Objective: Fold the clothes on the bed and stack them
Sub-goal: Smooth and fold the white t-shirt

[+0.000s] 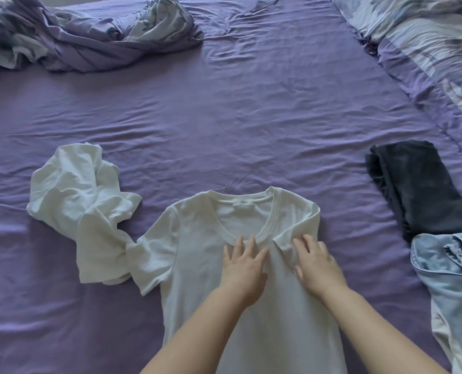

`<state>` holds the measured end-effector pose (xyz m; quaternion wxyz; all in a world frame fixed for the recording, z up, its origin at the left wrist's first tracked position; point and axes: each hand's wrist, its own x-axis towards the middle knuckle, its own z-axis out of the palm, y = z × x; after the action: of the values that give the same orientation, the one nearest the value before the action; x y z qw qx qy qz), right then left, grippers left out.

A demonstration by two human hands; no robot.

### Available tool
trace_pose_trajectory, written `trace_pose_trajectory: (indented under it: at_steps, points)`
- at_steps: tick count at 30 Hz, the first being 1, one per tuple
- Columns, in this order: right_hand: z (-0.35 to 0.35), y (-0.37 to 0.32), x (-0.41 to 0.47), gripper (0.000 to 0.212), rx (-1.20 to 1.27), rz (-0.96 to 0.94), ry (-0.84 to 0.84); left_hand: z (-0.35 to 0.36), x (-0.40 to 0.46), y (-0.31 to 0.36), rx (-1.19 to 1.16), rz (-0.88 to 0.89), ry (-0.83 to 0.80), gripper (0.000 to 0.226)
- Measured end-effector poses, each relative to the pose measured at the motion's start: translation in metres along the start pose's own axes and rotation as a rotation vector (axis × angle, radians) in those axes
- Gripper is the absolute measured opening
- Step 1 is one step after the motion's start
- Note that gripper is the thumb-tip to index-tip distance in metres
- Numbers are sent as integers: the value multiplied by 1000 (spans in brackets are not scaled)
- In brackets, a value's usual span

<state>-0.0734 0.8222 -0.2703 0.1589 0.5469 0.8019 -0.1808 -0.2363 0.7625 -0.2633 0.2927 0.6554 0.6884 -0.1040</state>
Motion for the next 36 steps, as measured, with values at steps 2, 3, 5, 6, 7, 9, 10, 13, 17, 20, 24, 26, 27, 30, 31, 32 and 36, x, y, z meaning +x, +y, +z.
trace_pose_trajectory:
  at_steps: [2,3,5,6,7,9,10,13,17,20,24,26,27,30,31,32,36]
  points:
    - [1,-17,-3,70,-103,-43,52,2,-6,-13,15,-15,-9,59]
    - [2,-26,-3,73,-117,-67,50,2,-9,-19,29,-19,-9,61]
    - [2,-46,0,73,-153,-143,23,2,-15,-34,60,-30,-2,63]
    - [4,-58,-1,71,-172,-168,5,2,-19,-41,63,-45,0,64]
    - [8,-67,1,68,-169,-133,-37,1,-23,-50,56,-71,-4,64]
    - [9,-81,5,67,-121,-66,-43,0,-32,-68,37,-135,-6,64]
    - [9,-87,6,66,-105,-67,-34,0,-37,-78,32,-161,3,63]
    - [8,-115,12,60,-86,-233,-1,3,-54,-104,36,-216,51,61]
    - [1,-167,26,47,-27,-443,28,8,-73,-129,7,-285,171,57]
    - [-4,-214,44,43,82,-535,1,15,-78,-150,19,-255,427,56]
    - [-3,-257,63,38,264,-565,7,-1,-77,-174,-33,-330,486,76]
    - [-2,-261,68,38,312,-539,10,-10,-71,-181,34,-396,476,86]
    - [-1,-260,69,38,338,-515,-1,-10,-69,-184,68,-408,495,88]
    - [6,-243,67,37,340,-474,-74,-10,-62,-183,57,-397,619,77]
    - [8,-236,66,38,335,-468,-83,-12,-61,-181,24,-391,655,70]
    - [9,-229,64,39,344,-454,-86,-13,-62,-177,-44,-389,666,61]
    - [-3,-206,59,39,516,-381,-61,-29,-65,-159,-582,-380,615,44]
